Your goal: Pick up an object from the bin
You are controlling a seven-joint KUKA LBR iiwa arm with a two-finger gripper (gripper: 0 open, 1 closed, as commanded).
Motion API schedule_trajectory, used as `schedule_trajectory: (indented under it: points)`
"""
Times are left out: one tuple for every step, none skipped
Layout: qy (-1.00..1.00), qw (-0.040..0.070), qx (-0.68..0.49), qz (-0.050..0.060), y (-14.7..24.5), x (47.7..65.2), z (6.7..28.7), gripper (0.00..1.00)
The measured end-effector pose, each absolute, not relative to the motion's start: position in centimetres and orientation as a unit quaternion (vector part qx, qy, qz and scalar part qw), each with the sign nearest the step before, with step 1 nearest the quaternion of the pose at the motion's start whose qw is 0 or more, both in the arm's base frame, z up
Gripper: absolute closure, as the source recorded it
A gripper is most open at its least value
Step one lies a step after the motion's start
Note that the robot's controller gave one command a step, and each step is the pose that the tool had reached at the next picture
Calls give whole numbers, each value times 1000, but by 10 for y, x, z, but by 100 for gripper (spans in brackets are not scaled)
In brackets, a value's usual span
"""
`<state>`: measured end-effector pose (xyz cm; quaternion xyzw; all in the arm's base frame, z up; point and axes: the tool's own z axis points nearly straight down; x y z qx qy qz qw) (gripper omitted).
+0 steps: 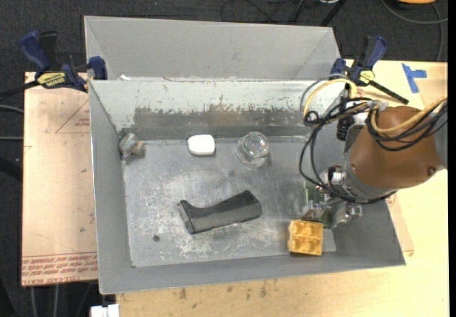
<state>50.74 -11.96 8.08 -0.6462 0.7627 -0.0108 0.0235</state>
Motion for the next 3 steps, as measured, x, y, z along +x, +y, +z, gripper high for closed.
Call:
schedule_trajectory:
  points:
    - [707, 19, -707, -10, -121, 498, 97, 100]
    - [636, 1, -771, 1, -98, 537, 147, 100]
    - [667, 2, -745, 3, -94, 545, 204, 100]
